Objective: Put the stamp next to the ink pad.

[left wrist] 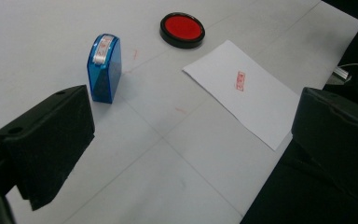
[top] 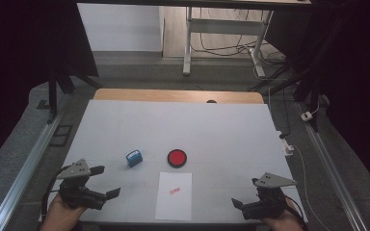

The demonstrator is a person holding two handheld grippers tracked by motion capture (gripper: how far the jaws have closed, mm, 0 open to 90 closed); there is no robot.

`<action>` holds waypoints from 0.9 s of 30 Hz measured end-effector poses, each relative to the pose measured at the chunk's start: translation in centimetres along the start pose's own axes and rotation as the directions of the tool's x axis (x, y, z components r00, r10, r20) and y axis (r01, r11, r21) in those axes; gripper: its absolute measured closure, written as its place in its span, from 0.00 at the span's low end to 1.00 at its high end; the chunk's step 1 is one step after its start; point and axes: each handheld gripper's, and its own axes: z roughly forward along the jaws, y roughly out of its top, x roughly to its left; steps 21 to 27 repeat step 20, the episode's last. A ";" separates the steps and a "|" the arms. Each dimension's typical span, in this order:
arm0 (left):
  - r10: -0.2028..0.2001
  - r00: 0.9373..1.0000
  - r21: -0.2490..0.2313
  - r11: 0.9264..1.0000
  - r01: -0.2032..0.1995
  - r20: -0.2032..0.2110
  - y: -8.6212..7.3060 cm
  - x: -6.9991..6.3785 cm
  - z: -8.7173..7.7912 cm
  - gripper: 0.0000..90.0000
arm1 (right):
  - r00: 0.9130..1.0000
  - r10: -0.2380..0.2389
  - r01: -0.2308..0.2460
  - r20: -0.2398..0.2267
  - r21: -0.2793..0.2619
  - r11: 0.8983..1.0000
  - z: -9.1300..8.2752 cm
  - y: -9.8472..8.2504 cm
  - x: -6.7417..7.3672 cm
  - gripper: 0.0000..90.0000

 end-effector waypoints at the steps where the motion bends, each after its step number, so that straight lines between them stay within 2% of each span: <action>1: -0.003 1.000 -0.002 1.000 0.003 -0.002 -0.2 0.0 -0.2 0.00 | 1.000 -0.002 0.002 0.001 0.002 1.000 0.0 0.0 0.0 0.00; 4: -0.015 1.000 -0.009 1.000 0.015 -0.007 -0.9 0.0 -0.6 0.00 | 1.000 0.000 0.000 0.000 0.001 1.000 0.0 0.0 0.0 0.00; 9: -0.048 0.999 0.007 0.999 0.048 -0.017 -2.3 0.3 -1.0 0.00 | 1.000 -0.002 0.002 0.001 0.002 1.000 0.0 0.0 0.0 0.00; 11: -0.049 0.998 0.016 0.999 0.050 -0.035 -2.7 0.2 -1.2 0.00 | 1.000 -0.003 0.003 0.000 0.003 1.000 0.0 0.0 0.0 0.00; 12: -0.048 0.998 0.004 0.999 0.048 -0.038 -2.8 0.2 -1.4 0.00 | 1.000 -0.001 0.001 0.000 0.003 1.000 0.0 0.0 0.0 0.00; 14: -0.052 0.997 0.030 0.998 0.053 -0.058 -2.9 0.1 -1.5 0.00 | 1.000 -0.004 0.004 0.002 0.003 1.000 0.0 0.0 0.0 0.00; 17: -0.048 0.996 0.045 0.998 0.051 -0.071 -2.9 0.0 -1.3 0.00 | 1.000 -0.004 0.004 0.003 0.003 1.000 0.0 0.1 0.1 0.00; 27: -0.053 0.996 0.054 0.997 0.056 -0.066 -2.8 0.1 -1.2 0.00 | 1.000 -0.011 0.011 0.004 0.008 1.000 0.1 0.0 0.1 0.00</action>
